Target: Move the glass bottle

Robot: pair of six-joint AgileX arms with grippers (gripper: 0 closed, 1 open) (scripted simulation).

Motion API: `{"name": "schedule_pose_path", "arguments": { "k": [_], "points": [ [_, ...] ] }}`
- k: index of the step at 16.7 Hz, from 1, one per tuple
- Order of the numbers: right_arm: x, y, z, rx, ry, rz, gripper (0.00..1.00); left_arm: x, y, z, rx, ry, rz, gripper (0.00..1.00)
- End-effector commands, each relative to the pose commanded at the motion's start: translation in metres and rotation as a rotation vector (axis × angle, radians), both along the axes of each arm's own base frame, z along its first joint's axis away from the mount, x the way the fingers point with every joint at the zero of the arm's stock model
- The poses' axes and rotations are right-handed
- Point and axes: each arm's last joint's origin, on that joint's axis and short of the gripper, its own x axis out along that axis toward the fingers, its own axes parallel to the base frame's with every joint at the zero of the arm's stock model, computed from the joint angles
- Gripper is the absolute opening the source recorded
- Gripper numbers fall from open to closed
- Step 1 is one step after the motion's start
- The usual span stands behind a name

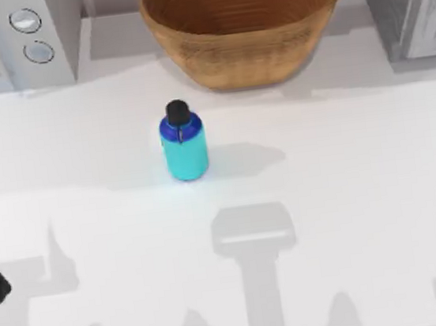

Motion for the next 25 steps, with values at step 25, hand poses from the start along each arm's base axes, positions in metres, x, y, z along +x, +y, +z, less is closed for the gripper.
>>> {"name": "schedule_pose_path", "arguments": {
  "k": [25],
  "points": [
    [0.165, 0.177, -0.058, -0.015, 0.043, 0.649, 1.00, 0.000, 0.000, 0.000, 0.000, 0.000, 0.000, 1.00]
  ]
}}
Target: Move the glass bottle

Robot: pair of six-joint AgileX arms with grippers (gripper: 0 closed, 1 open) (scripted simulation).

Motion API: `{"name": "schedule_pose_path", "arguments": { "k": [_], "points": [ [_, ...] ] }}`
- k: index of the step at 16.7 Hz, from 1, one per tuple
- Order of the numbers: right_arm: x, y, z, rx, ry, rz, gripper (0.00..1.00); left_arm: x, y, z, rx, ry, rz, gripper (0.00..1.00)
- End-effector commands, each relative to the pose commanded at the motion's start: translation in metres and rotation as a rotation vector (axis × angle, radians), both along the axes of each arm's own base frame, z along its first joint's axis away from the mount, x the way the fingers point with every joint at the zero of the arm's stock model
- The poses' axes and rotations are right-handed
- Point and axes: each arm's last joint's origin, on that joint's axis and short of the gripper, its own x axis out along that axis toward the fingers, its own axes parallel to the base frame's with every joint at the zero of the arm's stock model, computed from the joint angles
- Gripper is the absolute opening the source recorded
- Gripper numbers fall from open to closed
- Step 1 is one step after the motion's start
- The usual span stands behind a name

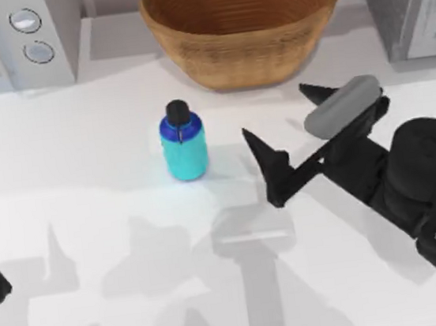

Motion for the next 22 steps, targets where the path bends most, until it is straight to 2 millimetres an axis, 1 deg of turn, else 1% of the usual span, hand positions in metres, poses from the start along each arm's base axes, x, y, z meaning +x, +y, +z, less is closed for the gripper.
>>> {"name": "schedule_pose_path", "arguments": {
  "k": [2, 4, 7, 9, 13, 15, 18, 22],
  "points": [
    [0.001, 0.018, -0.029, 0.003, -0.002, 0.050, 1.00, 0.000, 0.000, 0.000, 0.000, 0.000, 0.000, 1.00],
    [-0.001, 0.031, -0.053, 0.011, -0.011, 0.088, 1.00, 0.000, 0.000, 0.000, 0.000, 0.000, 0.000, 1.00],
    [-0.005, 0.042, -0.074, 0.025, -0.030, 0.120, 1.00, 0.000, 0.000, 0.000, 0.000, 0.000, 0.000, 1.00],
    [-0.005, 0.044, -0.078, 0.028, -0.035, 0.127, 1.00, 0.000, 0.000, 0.000, 0.000, 0.000, 0.000, 1.00],
    [-0.005, 0.043, -0.078, 0.026, -0.032, 0.121, 1.00, 0.000, 0.000, 0.000, 0.000, 0.000, 0.000, 1.00],
    [-0.002, 0.045, -0.078, 0.026, -0.032, 0.124, 1.00, 0.000, 0.000, 0.000, 0.000, 0.000, 0.000, 1.00],
    [0.013, 0.061, -0.081, 0.027, -0.033, 0.127, 1.00, 0.000, 0.000, 0.000, 0.000, 0.000, 0.000, 1.00],
    [0.045, 0.093, -0.081, 0.031, -0.038, 0.127, 1.00, 0.000, 0.000, 0.000, 0.000, 0.000, 0.000, 1.00]
  ]
}}
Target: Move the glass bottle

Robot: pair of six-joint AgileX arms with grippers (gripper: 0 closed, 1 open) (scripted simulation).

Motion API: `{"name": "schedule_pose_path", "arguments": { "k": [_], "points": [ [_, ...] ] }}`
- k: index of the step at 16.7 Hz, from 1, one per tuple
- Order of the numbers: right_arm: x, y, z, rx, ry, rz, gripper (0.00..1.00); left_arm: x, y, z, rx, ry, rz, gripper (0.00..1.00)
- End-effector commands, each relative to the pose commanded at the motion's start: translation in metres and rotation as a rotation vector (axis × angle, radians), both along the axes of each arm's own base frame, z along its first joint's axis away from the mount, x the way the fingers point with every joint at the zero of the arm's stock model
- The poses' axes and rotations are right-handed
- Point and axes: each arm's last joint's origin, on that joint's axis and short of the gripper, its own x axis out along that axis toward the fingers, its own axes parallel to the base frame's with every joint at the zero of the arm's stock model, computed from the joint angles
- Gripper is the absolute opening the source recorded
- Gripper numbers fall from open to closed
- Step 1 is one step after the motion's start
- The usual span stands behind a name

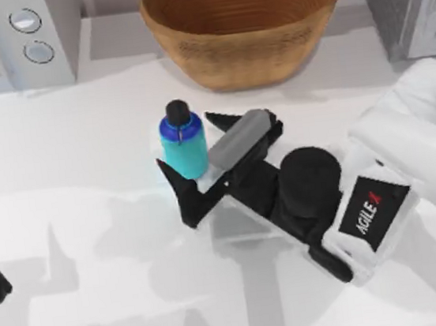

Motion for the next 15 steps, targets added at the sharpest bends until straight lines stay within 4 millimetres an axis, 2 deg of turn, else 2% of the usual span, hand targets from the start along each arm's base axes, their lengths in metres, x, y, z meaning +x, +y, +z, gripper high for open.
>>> {"name": "schedule_pose_path", "arguments": {
  "k": [4, 8, 15],
  "points": [
    [0.020, 0.020, 0.003, -0.002, 0.002, 0.000, 1.00, 0.000, 0.000, 0.000, 0.000, 0.000, 0.000, 1.00],
    [0.021, 0.021, 0.003, -0.002, 0.003, 0.000, 1.00, 0.000, 0.000, 0.000, 0.000, 0.000, 0.000, 1.00],
    [0.021, 0.021, 0.003, -0.002, 0.003, 0.000, 0.47, 0.000, 0.000, 0.000, 0.000, 0.000, 0.000, 1.00]
  ]
}}
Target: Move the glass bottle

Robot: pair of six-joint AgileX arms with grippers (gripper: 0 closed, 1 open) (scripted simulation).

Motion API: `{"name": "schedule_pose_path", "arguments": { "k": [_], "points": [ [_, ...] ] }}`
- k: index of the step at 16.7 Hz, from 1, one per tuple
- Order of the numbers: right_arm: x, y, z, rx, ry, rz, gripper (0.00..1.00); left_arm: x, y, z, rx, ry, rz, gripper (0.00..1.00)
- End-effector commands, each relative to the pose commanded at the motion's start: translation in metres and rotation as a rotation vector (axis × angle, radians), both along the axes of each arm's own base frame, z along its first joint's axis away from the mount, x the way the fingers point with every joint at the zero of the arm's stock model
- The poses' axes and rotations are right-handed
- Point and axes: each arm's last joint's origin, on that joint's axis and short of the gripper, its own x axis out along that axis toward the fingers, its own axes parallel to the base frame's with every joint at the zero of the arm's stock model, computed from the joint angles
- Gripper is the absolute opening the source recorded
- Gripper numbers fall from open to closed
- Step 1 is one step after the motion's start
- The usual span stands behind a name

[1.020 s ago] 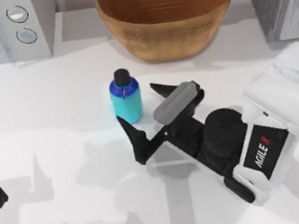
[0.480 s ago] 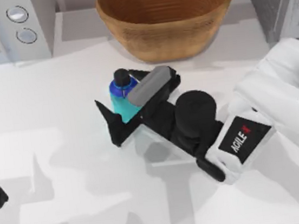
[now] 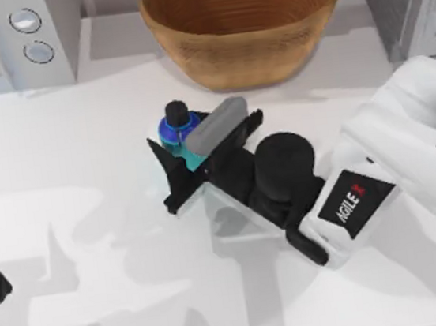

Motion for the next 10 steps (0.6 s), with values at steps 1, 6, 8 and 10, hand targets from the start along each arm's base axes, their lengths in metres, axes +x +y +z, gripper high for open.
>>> {"name": "schedule_pose_path", "arguments": {
  "k": [1, 6, 8, 10],
  "points": [
    [0.0000, 0.0000, 0.0000, 0.000, 0.000, 0.000, 0.40, 0.0000, 0.0000, 0.0000, 0.000, 0.000, 0.000, 1.00],
    [0.0000, 0.0000, 0.0000, 0.000, 0.000, 0.000, 0.02, 0.0000, 0.0000, 0.0000, 0.000, 0.000, 0.000, 1.00],
    [0.0000, 0.0000, 0.0000, 0.000, 0.000, 0.000, 0.00, 0.0000, 0.0000, 0.0000, 0.000, 0.000, 0.000, 1.00],
    [0.0000, 0.0000, 0.0000, 0.000, 0.000, 0.000, 0.00, 0.0000, 0.0000, 0.0000, 0.000, 0.000, 0.000, 1.00]
  ]
}}
